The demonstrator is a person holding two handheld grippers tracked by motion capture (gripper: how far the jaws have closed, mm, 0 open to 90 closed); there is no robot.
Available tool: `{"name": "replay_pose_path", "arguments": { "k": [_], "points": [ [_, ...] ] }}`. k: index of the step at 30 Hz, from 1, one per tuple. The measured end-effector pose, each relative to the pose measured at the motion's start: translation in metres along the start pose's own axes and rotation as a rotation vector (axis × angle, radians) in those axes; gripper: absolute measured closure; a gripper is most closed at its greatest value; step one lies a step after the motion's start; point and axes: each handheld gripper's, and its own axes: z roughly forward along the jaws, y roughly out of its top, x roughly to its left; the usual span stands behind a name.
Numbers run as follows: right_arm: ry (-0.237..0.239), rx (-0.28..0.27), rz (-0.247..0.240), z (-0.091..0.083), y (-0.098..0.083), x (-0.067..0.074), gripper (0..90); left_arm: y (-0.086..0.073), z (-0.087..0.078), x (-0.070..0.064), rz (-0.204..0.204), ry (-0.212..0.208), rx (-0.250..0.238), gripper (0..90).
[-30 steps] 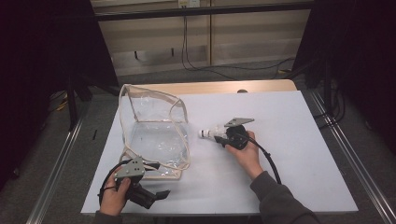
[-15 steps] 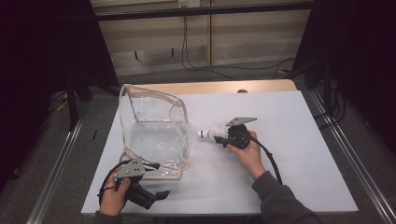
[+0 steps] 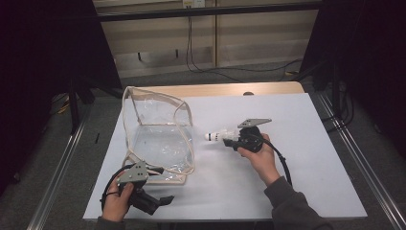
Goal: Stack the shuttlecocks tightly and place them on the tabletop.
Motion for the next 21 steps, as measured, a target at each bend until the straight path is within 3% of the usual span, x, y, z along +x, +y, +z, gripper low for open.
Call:
{"name": "replay_pose_path", "arguments": {
  "k": [21],
  "points": [
    [0.010,-0.002,0.009,-0.022,-0.001,0.006,82.9,0.000,0.000,0.000,0.002,0.000,-0.002,3.5]
  ]
}}
